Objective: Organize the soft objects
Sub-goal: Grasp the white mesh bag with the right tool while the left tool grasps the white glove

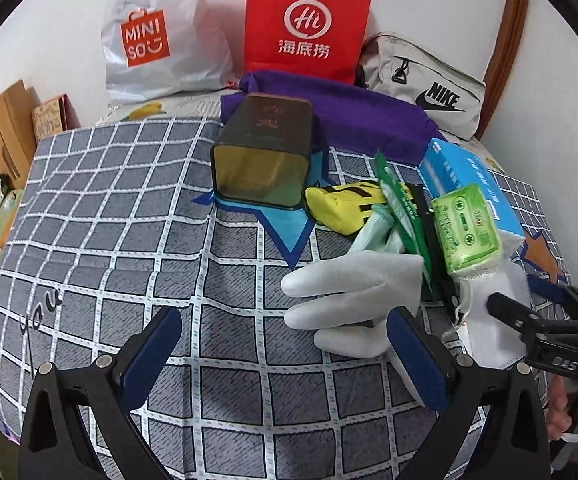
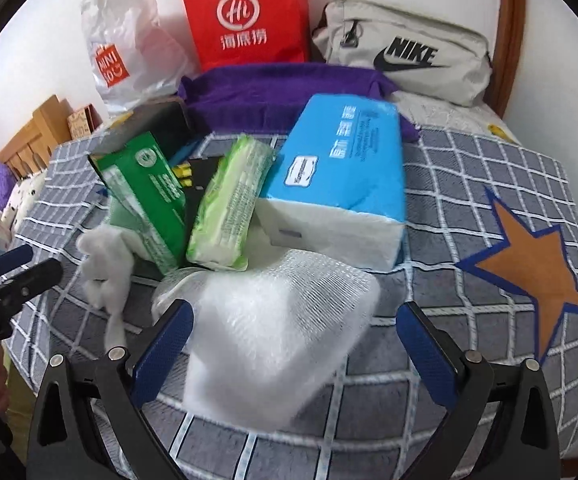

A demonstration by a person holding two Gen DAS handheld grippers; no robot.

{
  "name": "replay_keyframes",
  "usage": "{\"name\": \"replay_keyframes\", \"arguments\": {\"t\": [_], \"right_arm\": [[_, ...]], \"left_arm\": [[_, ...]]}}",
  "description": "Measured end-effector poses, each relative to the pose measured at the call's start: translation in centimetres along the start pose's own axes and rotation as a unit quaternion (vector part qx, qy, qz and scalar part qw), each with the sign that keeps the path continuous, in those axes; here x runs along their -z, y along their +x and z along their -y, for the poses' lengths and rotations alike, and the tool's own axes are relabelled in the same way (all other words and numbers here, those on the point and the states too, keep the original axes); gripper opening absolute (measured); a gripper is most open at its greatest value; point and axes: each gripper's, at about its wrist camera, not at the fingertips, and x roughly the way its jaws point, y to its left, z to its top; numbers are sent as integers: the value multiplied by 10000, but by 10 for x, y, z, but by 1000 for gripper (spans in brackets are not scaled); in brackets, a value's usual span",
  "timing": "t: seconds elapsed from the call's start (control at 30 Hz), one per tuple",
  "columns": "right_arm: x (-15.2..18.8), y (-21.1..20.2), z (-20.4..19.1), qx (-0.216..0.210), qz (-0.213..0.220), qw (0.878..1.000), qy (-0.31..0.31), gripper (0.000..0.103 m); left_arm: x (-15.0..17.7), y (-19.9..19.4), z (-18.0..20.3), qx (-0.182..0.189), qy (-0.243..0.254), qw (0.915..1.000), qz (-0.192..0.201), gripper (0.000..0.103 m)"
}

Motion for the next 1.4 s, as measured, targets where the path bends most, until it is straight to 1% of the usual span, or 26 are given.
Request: {"name": "replay_keyframes", "arguments": {"t": [0.03,0.07,0.1,0.13,0.17,0.2,0.23,0.27,0.3,0.37,0.43,0.5,0.6,0.7,0.77,0.83,0.97,1.0,1.03,1.07,1.13,1.17,1.2,1.23,1.33,1.4], "right_arm": [[-1,5,1,-66,-53,10000,-30,88],[-1,6,1,-217,-21,9998,13,82],[-1,6,3,-324,49,9994,80,69],[-1,2,6,-390,167,9990,152,62],[-1,0,8,-419,237,9987,188,52],[-2,-3,9,-465,310,9981,252,48],[-2,-5,13,-480,367,9977,315,46],[-3,-7,15,-472,399,9975,337,40],[-3,-8,16,-483,430,9973,361,30],[-3,-9,20,-471,447,9972,369,21],[-3,-11,21,-572,456,9967,357,17],[-3,-14,17,-621,517,9963,298,15],[-2,-21,10,-533,621,9966,-12,14],[0,-29,12,-517,691,9963,-5,13],[0,-33,17,-501,726,9961,40,13],[0,-41,22,-502,802,9955,105,13],[1,-51,27,-449,904,9948,117,13],[0,-53,28,-462,912,9947,139,13],[-1,-54,31,-501,928,9942,191,13],[-1,-55,32,-529,934,9940,230,13],[-2,-57,33,-574,942,9936,225,13],[-3,-58,33,-595,962,9933,230,13],[-3,-59,33,-617,977,9930,232,13],[-4,-61,31,-653,978,9929,199,13],[-8,-67,25,-715,1056,9918,120,13],[-12,-71,21,-753,1112,9909,56,13]], "left_arm": [[0,3,-1,24,-35,10000,-26,103],[-1,5,-2,50,-65,10000,-51,103],[-2,7,-3,65,-81,9999,-66,103],[-2,9,-4,70,-90,9999,-74,103],[-2,11,-4,67,-99,9999,-75,103],[-2,13,-4,77,-98,9999,-75,103],[-2,15,-4,89,-83,9999,-92,103],[-2,18,-3,72,-72,9999,-135,103],[-1,20,-3,56,-74,9998,-163,103],[0,21,-3,109,-80,9998,-127,103],[0,20,-3,209,-93,9997,-36,102],[0,17,-6,304,-108,9995,70,101],[1,12,-9,487,-182,9985,197,101],[1,11,-6,766,-216,9965,236,101],[1,14,3,897,-97,9957,230,101],[1,18,13,874,85,9960,174,101],[-1,34,36,690,443,9966,44,101],[-1,39,41,578,530,9969,-17,96],[-1,43,43,519,587,9969,-80,79],[-1,47,46,491,637,9966,-162,69],[-3,47,46,375,670,9970,-99,51],[-5,47,46,445,694,9965,-117,42],[-6,47,45,588,708,9956,-166,29],[-6,46,44,644,699,9953,-189,28],[-6,37,45,574,884,9943,-150,23],[-8,29,42,531,907,9944,-93,23]]}}
